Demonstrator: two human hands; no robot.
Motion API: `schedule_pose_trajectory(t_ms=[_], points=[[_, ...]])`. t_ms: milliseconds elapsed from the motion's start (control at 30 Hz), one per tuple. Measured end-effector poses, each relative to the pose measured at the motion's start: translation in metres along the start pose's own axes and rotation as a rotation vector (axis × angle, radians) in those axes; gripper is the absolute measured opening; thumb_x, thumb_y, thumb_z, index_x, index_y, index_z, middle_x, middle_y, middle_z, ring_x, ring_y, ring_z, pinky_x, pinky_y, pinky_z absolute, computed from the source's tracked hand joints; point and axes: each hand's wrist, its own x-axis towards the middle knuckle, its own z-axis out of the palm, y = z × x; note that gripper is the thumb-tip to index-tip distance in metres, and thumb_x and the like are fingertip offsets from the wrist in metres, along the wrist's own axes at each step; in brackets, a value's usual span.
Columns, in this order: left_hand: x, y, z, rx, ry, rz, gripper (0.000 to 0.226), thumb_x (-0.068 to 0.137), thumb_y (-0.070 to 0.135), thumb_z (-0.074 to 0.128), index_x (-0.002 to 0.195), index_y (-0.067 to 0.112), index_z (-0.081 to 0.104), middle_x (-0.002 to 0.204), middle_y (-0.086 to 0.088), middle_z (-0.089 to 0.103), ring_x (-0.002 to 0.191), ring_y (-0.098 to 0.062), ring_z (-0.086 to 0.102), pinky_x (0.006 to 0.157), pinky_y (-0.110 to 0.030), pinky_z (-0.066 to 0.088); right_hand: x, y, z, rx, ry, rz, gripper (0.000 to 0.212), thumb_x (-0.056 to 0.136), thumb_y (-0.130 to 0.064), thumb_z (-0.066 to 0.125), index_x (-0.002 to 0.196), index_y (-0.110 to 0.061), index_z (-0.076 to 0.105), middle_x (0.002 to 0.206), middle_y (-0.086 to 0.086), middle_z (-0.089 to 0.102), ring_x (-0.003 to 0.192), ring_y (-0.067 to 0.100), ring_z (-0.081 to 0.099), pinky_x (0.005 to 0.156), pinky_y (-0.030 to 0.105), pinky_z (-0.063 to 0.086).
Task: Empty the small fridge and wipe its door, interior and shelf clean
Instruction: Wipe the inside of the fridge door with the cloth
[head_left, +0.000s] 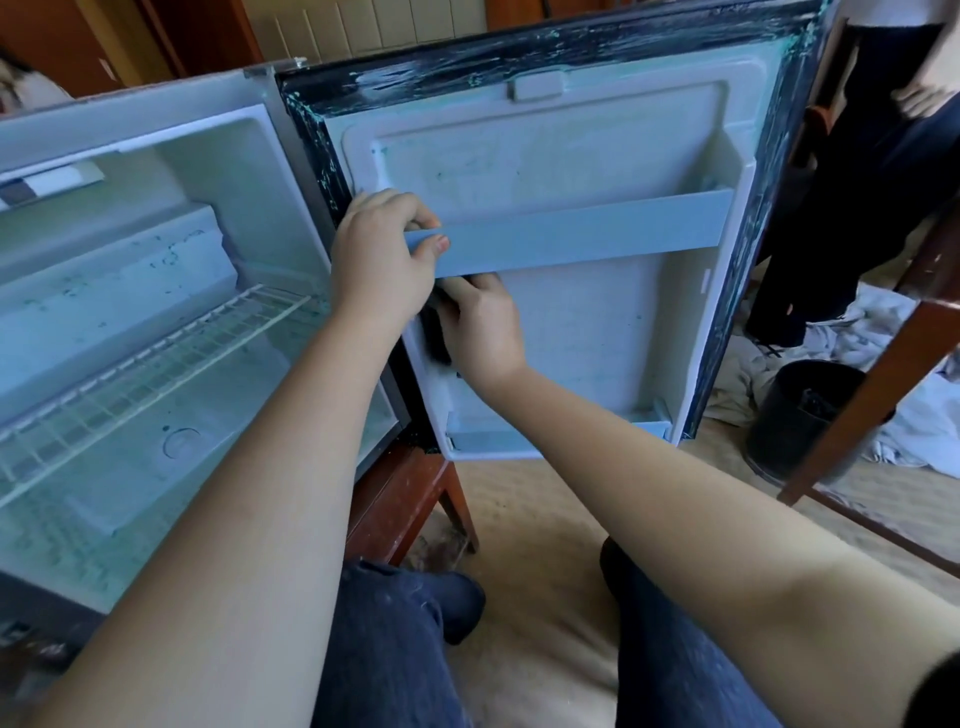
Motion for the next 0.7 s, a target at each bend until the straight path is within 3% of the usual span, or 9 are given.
schedule_pose_trajectory(t_ms=[67, 133, 233, 300, 400, 500, 567, 633, 700], points=[[-0.001, 0.002, 0.001, -0.003, 0.006, 0.003, 0.009, 0.082, 0.012, 0.07, 0.087, 0.004, 0.067, 0.088, -0.003, 0.06, 0.098, -0.028, 0.054, 0.083, -0.022, 0.033, -0.007, 0.006, 0.003, -0.059, -0.054, -0.057, 0.02, 0.077, 0.001, 0.061, 0.094, -0.003, 0.071, 0.092, 0.017, 0.063, 0.086, 0.033, 0.056, 0.058, 0.025, 0.036], [-0.001, 0.003, 0.001, -0.003, 0.003, 0.002, 0.01, 0.083, 0.012, 0.07, 0.088, 0.004, 0.067, 0.088, -0.004, 0.06, 0.097, -0.029, 0.054, 0.096, -0.031, 0.036, -0.029, 0.023, 0.009, -0.134, -0.224, -0.092, 0.025, 0.076, 0.004, 0.061, 0.099, -0.003, 0.07, 0.097, 0.017, 0.06, 0.088, 0.034, 0.057, 0.057, 0.03, 0.045], [-0.002, 0.003, 0.001, -0.006, -0.001, -0.005, 0.011, 0.083, 0.012, 0.07, 0.089, 0.003, 0.067, 0.086, 0.0, 0.057, 0.094, -0.028, 0.053, 0.105, -0.037, 0.035, -0.064, 0.043, 0.01, -0.259, -0.671, 0.186, 0.031, 0.089, 0.001, 0.05, 0.114, -0.009, 0.065, 0.118, 0.013, 0.053, 0.107, 0.031, 0.05, 0.079, 0.034, 0.046], [-0.002, 0.001, 0.0, -0.008, -0.001, 0.002, 0.011, 0.084, 0.013, 0.07, 0.089, 0.003, 0.067, 0.086, 0.0, 0.056, 0.091, -0.026, 0.052, 0.109, -0.035, 0.032, -0.08, 0.053, 0.006, -0.294, -0.807, 0.285, 0.033, 0.092, -0.004, 0.047, 0.121, -0.012, 0.061, 0.122, 0.009, 0.049, 0.114, 0.027, 0.048, 0.08, 0.027, 0.038], [0.0, 0.0, -0.001, -0.006, -0.018, 0.005, 0.012, 0.084, 0.013, 0.07, 0.089, 0.003, 0.067, 0.089, -0.007, 0.062, 0.092, -0.027, 0.053, 0.106, -0.034, 0.033, -0.066, 0.047, -0.006, -0.225, -0.718, 0.22, 0.035, 0.091, -0.005, 0.047, 0.12, -0.012, 0.064, 0.12, 0.011, 0.051, 0.113, 0.029, 0.049, 0.081, 0.027, 0.041], [0.0, 0.003, 0.002, -0.009, -0.004, -0.011, 0.011, 0.084, 0.012, 0.069, 0.089, 0.003, 0.067, 0.092, -0.01, 0.065, 0.096, -0.03, 0.054, 0.102, -0.038, 0.037, -0.015, 0.026, -0.024, -0.05, -0.33, 0.188, 0.029, 0.086, -0.006, 0.053, 0.109, -0.012, 0.071, 0.108, 0.011, 0.061, 0.102, 0.029, 0.055, 0.069, 0.025, 0.037], [0.0, 0.006, 0.004, -0.004, 0.007, -0.016, 0.01, 0.083, 0.012, 0.068, 0.088, 0.003, 0.067, 0.093, -0.011, 0.065, 0.097, -0.031, 0.054, 0.103, -0.039, 0.037, 0.006, 0.021, -0.035, -0.015, -0.106, 0.145, 0.025, 0.082, -0.003, 0.059, 0.1, -0.012, 0.074, 0.1, 0.012, 0.067, 0.095, 0.031, 0.06, 0.069, 0.028, 0.044], [0.001, 0.006, 0.005, 0.003, 0.007, -0.017, 0.01, 0.083, 0.012, 0.068, 0.088, 0.003, 0.067, 0.093, -0.01, 0.064, 0.096, -0.031, 0.054, 0.103, -0.04, 0.037, 0.001, 0.03, -0.036, -0.032, -0.091, 0.099, 0.025, 0.08, -0.002, 0.059, 0.097, -0.011, 0.075, 0.096, 0.011, 0.067, 0.093, 0.033, 0.061, 0.07, 0.027, 0.046], [0.002, 0.005, 0.005, 0.006, 0.005, -0.019, 0.01, 0.083, 0.012, 0.068, 0.089, 0.004, 0.067, 0.093, -0.01, 0.064, 0.096, -0.03, 0.054, 0.102, -0.039, 0.037, -0.023, 0.046, -0.026, -0.084, -0.283, 0.145, 0.029, 0.081, -0.002, 0.055, 0.099, -0.013, 0.075, 0.1, 0.009, 0.062, 0.097, 0.031, 0.059, 0.072, 0.025, 0.043]])
